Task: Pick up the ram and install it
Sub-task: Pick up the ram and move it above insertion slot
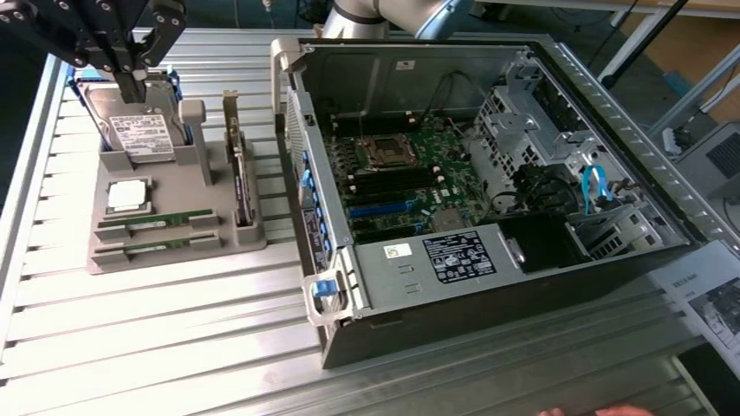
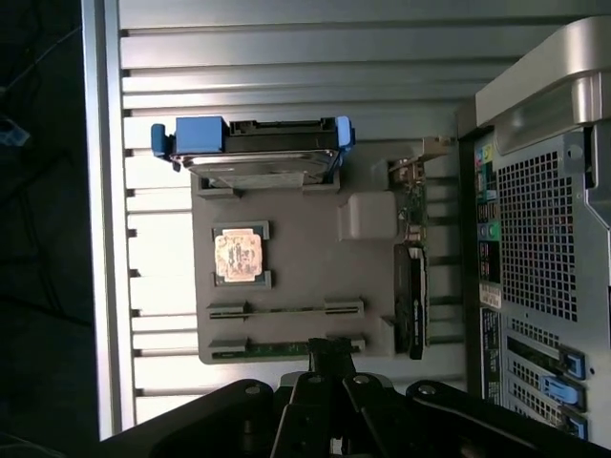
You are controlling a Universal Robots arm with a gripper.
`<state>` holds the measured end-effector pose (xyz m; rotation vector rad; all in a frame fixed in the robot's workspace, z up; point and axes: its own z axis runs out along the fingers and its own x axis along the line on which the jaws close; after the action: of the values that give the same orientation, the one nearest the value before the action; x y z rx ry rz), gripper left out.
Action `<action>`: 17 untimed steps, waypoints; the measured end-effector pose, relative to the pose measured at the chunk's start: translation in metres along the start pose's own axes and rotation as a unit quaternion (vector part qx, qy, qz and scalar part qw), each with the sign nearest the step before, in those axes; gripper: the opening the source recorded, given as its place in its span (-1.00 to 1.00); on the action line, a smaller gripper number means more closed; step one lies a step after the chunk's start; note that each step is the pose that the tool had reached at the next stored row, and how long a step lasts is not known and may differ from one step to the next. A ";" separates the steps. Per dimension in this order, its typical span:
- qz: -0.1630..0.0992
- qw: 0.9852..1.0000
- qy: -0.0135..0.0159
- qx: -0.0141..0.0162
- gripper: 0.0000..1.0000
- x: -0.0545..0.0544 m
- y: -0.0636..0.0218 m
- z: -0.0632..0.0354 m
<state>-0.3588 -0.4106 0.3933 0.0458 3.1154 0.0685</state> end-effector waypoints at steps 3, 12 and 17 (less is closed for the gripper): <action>-0.009 1.000 0.000 0.000 -0.80 0.000 0.0000 0.0000; -0.042 0.999 0.002 -0.001 -0.80 0.000 0.0000 0.0000; -0.063 0.998 0.003 -0.002 -0.80 0.000 0.0000 0.0000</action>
<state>-0.3588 -0.4106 0.3933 -0.1497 3.1149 0.0710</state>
